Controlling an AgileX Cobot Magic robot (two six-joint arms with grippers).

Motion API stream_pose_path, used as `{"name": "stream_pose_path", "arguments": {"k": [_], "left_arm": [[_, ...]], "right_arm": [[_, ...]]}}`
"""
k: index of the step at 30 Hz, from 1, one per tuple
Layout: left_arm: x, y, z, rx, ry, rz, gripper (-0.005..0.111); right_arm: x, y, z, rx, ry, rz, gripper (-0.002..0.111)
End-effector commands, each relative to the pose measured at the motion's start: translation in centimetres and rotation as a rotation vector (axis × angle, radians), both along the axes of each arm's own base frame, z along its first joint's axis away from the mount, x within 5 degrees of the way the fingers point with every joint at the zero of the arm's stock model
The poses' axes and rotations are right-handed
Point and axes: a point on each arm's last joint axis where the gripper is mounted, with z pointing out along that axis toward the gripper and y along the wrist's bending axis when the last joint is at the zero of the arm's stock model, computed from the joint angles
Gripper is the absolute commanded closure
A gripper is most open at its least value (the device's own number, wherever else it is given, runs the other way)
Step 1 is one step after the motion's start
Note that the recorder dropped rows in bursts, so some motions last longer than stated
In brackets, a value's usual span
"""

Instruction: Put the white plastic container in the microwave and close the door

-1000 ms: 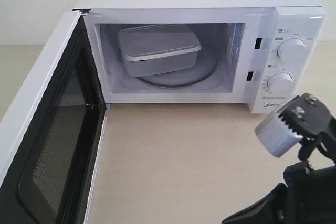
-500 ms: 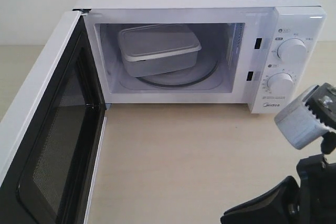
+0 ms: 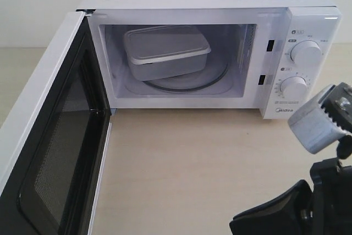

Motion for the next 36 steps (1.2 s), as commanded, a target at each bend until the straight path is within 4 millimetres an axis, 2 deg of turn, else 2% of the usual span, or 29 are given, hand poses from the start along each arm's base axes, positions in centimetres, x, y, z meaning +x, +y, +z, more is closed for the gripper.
{"name": "stream_pose_path", "arguments": {"k": [1,4,6,12,15,17,21,30,33,36], "left_arm": [[-1.1,0.4,3.8,-0.175,0.036,-0.086,0.102],[-2.3,0.7,6.3,-0.186,0.08,-0.057,0.102],[-1.9,1.1,7.1,-0.202,0.199,-0.003,0.102],[0.1,1.8,6.8,-0.266,0.695,0.12,0.102],[0.8,1.0,6.2,-0.102,0.857,0.09,0.102],[0.9,0.1,5.9,0.131,0.914,0.039,0.102],[0.4,-1.9,5.4,0.393,0.939,-0.176,0.102],[-1.2,-3.6,6.2,0.415,0.954,-0.407,0.102],[-1.5,-3.6,6.9,0.435,0.922,-0.392,0.102],[-1.6,-3.2,10.1,0.346,0.743,-0.323,0.102]], "right_arm": [[0.0,-0.1,-0.1,0.0,-0.011,-0.003,0.108],[0.0,-0.1,-0.1,0.001,-0.009,-0.004,0.108],[0.0,-0.1,-0.1,0.002,-0.007,-0.005,0.108],[0.1,-0.1,0.0,0.017,0.005,-0.032,0.108],[0.2,0.0,0.1,0.026,-0.001,-0.044,0.108],[0.3,0.0,0.1,0.03,-0.006,-0.048,0.108],[0.3,0.0,0.1,0.031,-0.008,-0.05,0.108],[0.3,0.0,0.1,0.032,-0.009,-0.051,0.108],[0.3,0.0,0.1,0.032,-0.012,-0.051,0.108],[0.3,0.0,0.1,0.031,-0.013,-0.051,0.108]]}}
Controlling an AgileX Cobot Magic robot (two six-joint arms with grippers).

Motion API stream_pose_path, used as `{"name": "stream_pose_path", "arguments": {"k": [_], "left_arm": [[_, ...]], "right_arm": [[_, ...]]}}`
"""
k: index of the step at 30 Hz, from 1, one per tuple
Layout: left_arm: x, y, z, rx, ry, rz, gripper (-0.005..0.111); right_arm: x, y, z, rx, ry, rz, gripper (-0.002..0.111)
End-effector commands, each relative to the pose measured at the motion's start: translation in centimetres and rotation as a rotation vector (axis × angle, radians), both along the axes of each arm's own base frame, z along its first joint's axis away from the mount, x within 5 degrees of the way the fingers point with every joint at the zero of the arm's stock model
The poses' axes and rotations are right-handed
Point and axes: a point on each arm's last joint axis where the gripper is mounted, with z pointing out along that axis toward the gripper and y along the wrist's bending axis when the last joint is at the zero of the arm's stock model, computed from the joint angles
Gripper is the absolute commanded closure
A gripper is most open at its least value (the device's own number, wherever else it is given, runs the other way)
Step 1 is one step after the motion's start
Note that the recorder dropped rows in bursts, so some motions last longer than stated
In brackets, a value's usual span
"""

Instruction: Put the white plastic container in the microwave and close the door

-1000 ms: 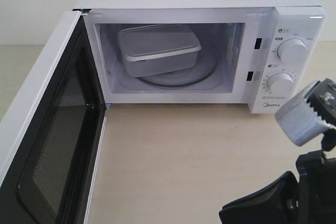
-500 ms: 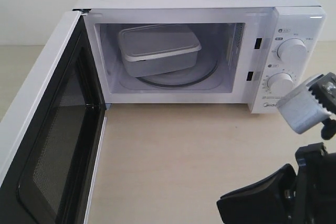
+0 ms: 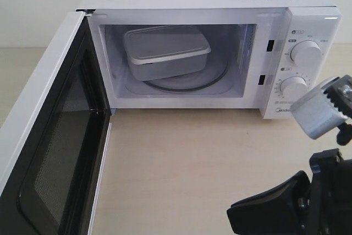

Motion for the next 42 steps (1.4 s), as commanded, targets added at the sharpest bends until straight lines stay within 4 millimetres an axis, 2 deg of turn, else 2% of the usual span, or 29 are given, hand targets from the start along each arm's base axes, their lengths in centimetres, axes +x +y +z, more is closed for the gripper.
{"name": "stream_pose_path", "arguments": {"k": [1,3,6,7,10,13,18,24,30,35,38,40,42], "left_arm": [[0.0,0.5,3.7,-0.109,-0.198,0.097,0.102],[0.9,0.8,5.5,-0.112,-0.167,0.136,0.102],[4.2,0.0,5.9,0.066,0.104,0.0,0.102],[5.6,0.0,5.4,0.125,0.23,-0.035,0.102],[9.9,0.5,3.6,0.228,0.395,-0.013,0.102],[12.4,0.7,1.2,0.308,0.497,-0.05,0.102],[12.9,-0.9,-0.5,0.377,0.431,-0.248,0.102],[12.8,-1.8,-2.0,0.392,0.403,-0.303,0.102],[12.8,-3.2,-2.7,0.334,0.32,-0.386,0.102],[13.0,-4.9,-2.5,0.225,0.257,-0.448,0.102],[13.7,-6.6,-2.7,0.154,0.238,-0.504,0.102],[14.2,-7.5,-3.0,0.142,0.218,-0.532,0.102],[14.6,-8.3,-3.4,0.144,0.208,-0.548,0.102]], "right_arm": [[0.0,-0.1,-0.1,0.001,-0.01,-0.006,0.108],[0.0,-0.1,-0.1,0.001,-0.01,-0.006,0.108],[0.0,-0.1,-0.1,0.002,-0.011,-0.007,0.108],[0.0,-0.1,0.0,0.003,-0.012,-0.008,0.108],[0.1,-0.1,0.0,0.007,-0.012,-0.011,0.108],[0.4,0.1,0.3,0.049,-0.029,-0.049,0.108],[1.2,0.2,1.1,0.139,-0.065,-0.131,0.108],[1.7,0.4,2.5,0.201,-0.12,-0.167,0.108],[1.5,0.9,6.8,0.242,-0.209,-0.073,0.108],[0.9,0.8,12.3,0.287,-0.328,0.012,0.108],[0.6,0.2,14.8,0.265,-0.41,0.028,0.108],[0.6,-0.2,15.8,0.248,-0.415,0.0,0.108],[0.7,-0.6,15.9,0.206,-0.412,-0.025,0.108]]}}
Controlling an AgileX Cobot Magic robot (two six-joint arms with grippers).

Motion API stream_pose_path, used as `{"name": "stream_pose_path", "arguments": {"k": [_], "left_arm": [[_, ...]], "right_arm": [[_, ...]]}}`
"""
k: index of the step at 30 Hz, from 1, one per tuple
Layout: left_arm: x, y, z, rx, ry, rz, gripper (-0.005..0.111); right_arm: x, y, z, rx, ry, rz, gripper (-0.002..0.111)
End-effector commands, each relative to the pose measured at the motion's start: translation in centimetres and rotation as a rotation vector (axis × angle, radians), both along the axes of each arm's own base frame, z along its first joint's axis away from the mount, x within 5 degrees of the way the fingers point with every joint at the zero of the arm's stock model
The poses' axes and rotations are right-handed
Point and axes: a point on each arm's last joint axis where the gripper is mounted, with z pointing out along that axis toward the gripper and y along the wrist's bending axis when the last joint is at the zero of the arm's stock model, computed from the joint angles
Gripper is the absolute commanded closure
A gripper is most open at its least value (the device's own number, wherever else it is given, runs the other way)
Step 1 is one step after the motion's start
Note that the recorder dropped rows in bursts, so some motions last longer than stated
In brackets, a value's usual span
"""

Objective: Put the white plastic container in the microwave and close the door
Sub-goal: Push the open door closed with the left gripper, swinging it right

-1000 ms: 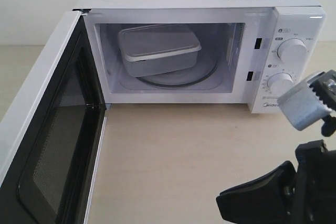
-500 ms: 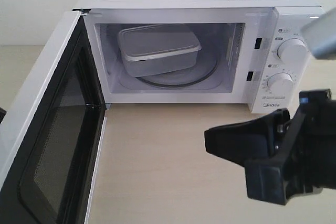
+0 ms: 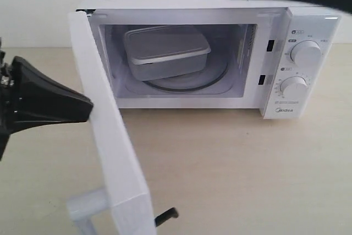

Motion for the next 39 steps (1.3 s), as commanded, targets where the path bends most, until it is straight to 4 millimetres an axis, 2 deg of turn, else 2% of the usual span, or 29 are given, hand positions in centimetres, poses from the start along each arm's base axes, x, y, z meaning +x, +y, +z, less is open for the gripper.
{"name": "stream_pose_path", "arguments": {"k": [1,5,6,8,11,13,15,17,23,25,29,33,39], "left_arm": [[0.9,-1.8,-0.7,-0.032,-0.032,-0.042,0.102],[1.3,-1.8,-0.6,-0.028,-0.089,-0.028,0.102],[1.4,-1.7,-0.3,-0.029,-0.111,-0.014,0.102],[1.1,-1.6,-0.4,-0.012,-0.117,-0.031,0.102],[1.5,-1.6,-0.8,0.03,-0.129,-0.029,0.102],[3.0,-2.0,-1.5,0.04,-0.162,0.016,0.102],[5.0,-3.5,-2.8,0.039,-0.196,0.024,0.102],[6.4,-4.5,-3.3,0.025,-0.175,0.035,0.102],[10.7,-7.6,-2.4,-0.015,-0.177,0.031,0.102],[11.2,-8.1,-2.6,-0.017,-0.155,0.016,0.102],[10.9,-8.4,-2.5,-0.03,-0.124,-0.035,0.102],[10.2,-8.2,-1.4,-0.045,-0.151,-0.048,0.102],[9.0,-7.5,0.5,-0.048,-0.205,-0.063,0.102]], "right_arm": [[0.1,-1.0,0.7,-0.098,-0.007,-0.065,0.108],[0.4,-2.0,-0.7,-0.265,0.034,-0.141,0.108],[0.8,-2.6,-1.2,-0.325,0.063,-0.207,0.108],[1.1,-3.2,-1.4,-0.372,0.074,-0.278,0.108],[1.1,-3.3,-1.6,-0.389,0.084,-0.285,0.108],[1.1,-3.3,-1.5,-0.375,0.091,-0.291,0.108],[1.2,-3.3,-1.5,-0.37,0.09,-0.292,0.108],[1.1,-3.3,-1.5,-0.372,0.091,-0.292,0.108],[1.2,-3.3,-1.5,-0.369,0.089,-0.292,0.108],[1.2,-3.3,-1.5,-0.366,0.089,-0.293,0.108],[1.2,-3.2,-2.1,-0.38,0.102,-0.293,0.108],[2.0,-3.2,-3.9,-0.409,0.089,-0.347,0.108],[3.2,-1.6,-7.4,-0.233,0.097,-0.373,0.108]]}}
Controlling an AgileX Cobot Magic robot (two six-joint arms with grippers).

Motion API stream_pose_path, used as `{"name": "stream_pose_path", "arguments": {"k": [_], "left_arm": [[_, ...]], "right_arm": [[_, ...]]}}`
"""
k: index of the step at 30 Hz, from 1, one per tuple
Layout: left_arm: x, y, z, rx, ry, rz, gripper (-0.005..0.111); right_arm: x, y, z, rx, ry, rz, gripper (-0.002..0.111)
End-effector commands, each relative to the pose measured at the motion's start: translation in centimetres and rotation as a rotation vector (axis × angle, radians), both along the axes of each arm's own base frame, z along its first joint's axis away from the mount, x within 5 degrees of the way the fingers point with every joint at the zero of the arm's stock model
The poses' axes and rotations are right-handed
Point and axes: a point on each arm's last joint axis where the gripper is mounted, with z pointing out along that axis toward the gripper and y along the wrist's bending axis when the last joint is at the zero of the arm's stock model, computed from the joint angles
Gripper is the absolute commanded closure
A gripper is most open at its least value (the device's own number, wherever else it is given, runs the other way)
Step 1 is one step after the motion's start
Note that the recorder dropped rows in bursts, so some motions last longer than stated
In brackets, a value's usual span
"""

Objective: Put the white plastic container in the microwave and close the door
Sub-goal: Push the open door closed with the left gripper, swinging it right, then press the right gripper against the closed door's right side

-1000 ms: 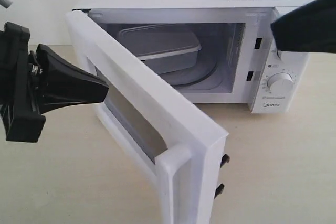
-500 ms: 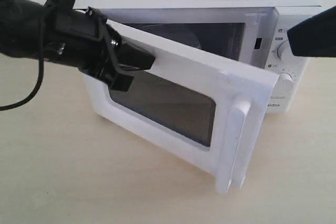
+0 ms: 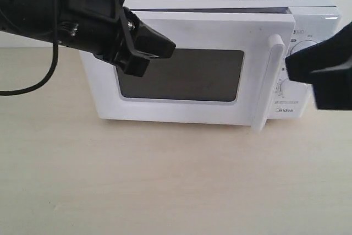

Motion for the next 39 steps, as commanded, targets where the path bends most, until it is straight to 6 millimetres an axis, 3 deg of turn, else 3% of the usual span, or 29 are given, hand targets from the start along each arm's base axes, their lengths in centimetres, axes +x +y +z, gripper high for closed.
{"name": "stream_pose_path", "arguments": {"k": [1,8,15,25,32,39], "left_arm": [[-1.2,0.4,1.8,-0.016,-0.026,-0.019,0.102],[-3.1,2.1,4.1,0.023,-0.068,0.038,0.102],[-4.9,3.2,6.4,-0.03,-0.094,0.068,0.102],[-6.3,3.2,6.2,-0.012,-0.01,-0.018,0.102],[-7.6,3.9,6.9,0.005,0.004,-0.022,0.102],[-11.2,5.7,9.7,-0.079,-0.021,0.001,0.102]], "right_arm": [[0.8,1.3,-2.4,0.133,-0.051,0.004,0.108],[1.8,2.7,-4.8,0.26,-0.172,0.063,0.108],[5.0,3.4,-6.8,0.263,-0.131,-0.023,0.108],[7.5,5.3,-8.8,0.35,-0.115,-0.047,0.108],[7.1,5.0,-7.9,0.278,-0.224,0.013,0.108],[7.7,4.2,-7.4,0.297,-0.311,-0.093,0.109]]}}
